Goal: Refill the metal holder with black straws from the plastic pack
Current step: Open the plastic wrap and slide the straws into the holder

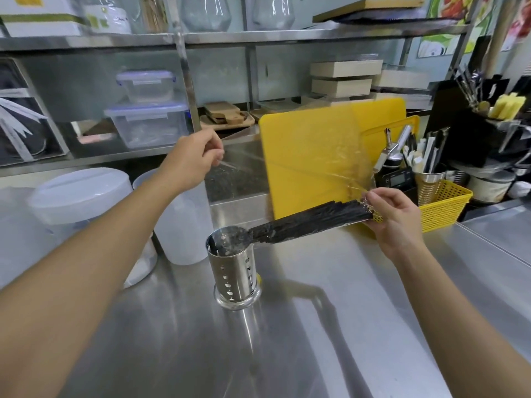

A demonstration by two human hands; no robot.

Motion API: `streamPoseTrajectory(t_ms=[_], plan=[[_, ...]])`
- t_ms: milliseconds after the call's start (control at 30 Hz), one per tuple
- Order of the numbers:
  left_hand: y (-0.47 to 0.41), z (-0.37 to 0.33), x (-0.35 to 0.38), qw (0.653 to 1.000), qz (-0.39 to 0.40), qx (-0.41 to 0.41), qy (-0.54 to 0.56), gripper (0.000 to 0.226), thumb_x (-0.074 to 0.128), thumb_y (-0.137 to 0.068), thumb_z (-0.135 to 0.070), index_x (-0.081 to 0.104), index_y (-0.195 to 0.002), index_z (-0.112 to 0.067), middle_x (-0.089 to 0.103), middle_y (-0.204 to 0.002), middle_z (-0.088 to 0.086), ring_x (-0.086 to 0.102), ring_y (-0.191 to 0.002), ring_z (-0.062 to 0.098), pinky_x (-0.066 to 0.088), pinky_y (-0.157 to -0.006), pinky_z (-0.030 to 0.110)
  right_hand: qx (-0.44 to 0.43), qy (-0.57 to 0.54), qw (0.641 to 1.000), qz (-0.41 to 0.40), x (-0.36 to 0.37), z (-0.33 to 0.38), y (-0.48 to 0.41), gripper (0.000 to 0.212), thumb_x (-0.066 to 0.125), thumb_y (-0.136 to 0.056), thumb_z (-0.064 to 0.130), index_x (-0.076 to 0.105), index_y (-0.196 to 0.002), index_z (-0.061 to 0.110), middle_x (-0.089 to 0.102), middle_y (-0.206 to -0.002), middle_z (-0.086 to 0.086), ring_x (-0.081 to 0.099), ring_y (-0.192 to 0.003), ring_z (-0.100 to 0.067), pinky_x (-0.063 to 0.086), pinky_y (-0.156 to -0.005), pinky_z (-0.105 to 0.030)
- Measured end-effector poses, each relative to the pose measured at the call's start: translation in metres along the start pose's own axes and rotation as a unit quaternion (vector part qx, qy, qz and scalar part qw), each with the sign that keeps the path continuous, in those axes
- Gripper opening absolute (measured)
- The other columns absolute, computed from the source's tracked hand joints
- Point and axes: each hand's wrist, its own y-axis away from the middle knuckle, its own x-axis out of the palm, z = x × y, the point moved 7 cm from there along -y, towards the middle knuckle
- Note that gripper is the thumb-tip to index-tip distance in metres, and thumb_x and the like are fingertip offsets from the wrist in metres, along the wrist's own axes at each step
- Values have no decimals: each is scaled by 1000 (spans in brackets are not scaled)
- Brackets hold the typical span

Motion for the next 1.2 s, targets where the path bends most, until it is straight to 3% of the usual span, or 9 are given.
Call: streamPoseTrajectory(t_ms=[433, 800, 933, 1100, 1200], plan=[[7, 23, -11, 999, -26, -41, 16, 3, 51, -92, -15, 53, -90, -16, 63, -91, 7, 63, -85, 19, 46, -78, 31, -23, 63, 997, 30, 30, 22, -15, 9, 65, -81, 7, 63, -77, 15, 66, -76, -2, 62, -76, -14, 51, -67, -37], [25, 64, -20, 991, -54, -101, 67, 5, 52, -91, -12, 54, -87, -15, 64, -87, 6, 65, -83, 22, 52, -87, 44, -28, 120, 989, 83, 71, 34, -36, 12, 66, -81, 11, 63, -77, 21, 70, -78, 3, 64, -85, -17, 50, -72, -39], [31, 76, -18, 988, -61, -120, 81, 7, 51, -92, -13, 54, -87, -16, 65, -90, 8, 65, -84, 22, 52, -88, 44, -39, 144, 984, 99, 86, 44, -41, 13, 67, -81, 11, 62, -76, 22, 69, -79, 3, 64, -82, -14, 49, -61, -30], [41, 94, -13, 980, -68, -156, 105, 5, 50, -92, -14, 55, -90, -14, 66, -93, 10, 66, -85, 22, 51, -90, 42, -62, 171, 976, 120, 110, 57, -46, 12, 67, -81, 9, 61, -76, 19, 65, -83, -4, 61, -85, -19, 52, -59, -28], [51, 103, -9, 973, -71, -185, 118, 7, 48, -93, -12, 54, -95, -9, 65, -96, 12, 64, -85, 21, 51, -86, 34, -68, 158, 976, 133, 125, 60, -45, 12, 67, -81, 6, 62, -77, 16, 63, -83, -6, 59, -87, -22, 56, -72, -34]])
